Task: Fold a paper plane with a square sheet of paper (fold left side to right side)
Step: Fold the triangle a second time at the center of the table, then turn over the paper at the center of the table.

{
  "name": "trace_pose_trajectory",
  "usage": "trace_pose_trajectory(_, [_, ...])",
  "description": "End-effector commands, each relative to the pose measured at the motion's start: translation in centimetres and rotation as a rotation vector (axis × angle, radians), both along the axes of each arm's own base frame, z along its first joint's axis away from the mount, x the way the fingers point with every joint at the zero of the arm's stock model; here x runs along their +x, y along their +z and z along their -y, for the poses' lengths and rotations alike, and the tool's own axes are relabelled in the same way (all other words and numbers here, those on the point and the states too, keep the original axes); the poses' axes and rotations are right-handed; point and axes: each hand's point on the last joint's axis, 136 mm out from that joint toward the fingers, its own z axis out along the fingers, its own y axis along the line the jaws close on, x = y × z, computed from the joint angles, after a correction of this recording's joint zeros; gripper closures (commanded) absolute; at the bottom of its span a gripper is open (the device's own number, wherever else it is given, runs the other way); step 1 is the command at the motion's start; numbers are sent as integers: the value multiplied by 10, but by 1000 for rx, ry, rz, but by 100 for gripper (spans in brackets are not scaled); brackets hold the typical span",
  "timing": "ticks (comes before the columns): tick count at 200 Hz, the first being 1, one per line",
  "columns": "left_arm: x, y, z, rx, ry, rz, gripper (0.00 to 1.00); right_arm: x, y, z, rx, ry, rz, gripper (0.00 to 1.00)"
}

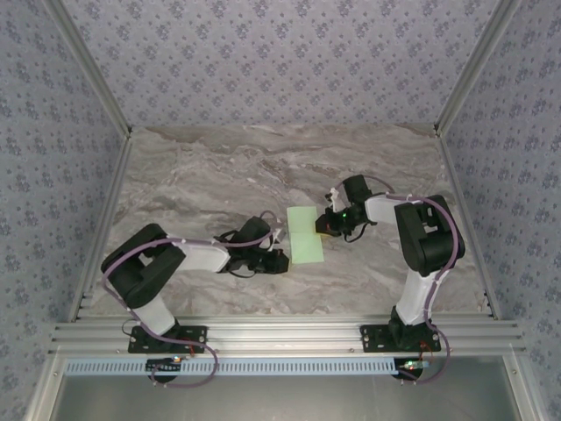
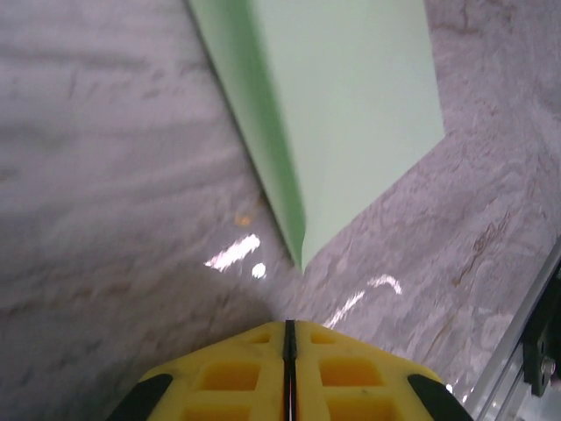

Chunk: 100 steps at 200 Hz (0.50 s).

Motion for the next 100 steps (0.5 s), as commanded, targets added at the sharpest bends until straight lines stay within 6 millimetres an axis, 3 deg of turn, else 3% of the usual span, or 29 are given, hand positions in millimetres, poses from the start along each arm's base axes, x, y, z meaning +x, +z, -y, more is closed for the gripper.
trace_pose_trajectory(1, [7, 23, -8, -32, 22, 13, 86, 16, 34, 2, 69, -27, 100, 77])
trace_pose_trajectory(27, [28, 44, -11, -75, 57, 64, 73, 20, 60, 15, 90, -63, 172, 60])
trace_pose_trajectory(56, [49, 60, 1, -133, 46, 116, 60, 8, 70, 30, 86, -89, 214, 45])
trace_pose_trajectory(100, [70, 51, 30, -159, 0, 97, 48, -23, 64, 37, 82, -90, 200, 41])
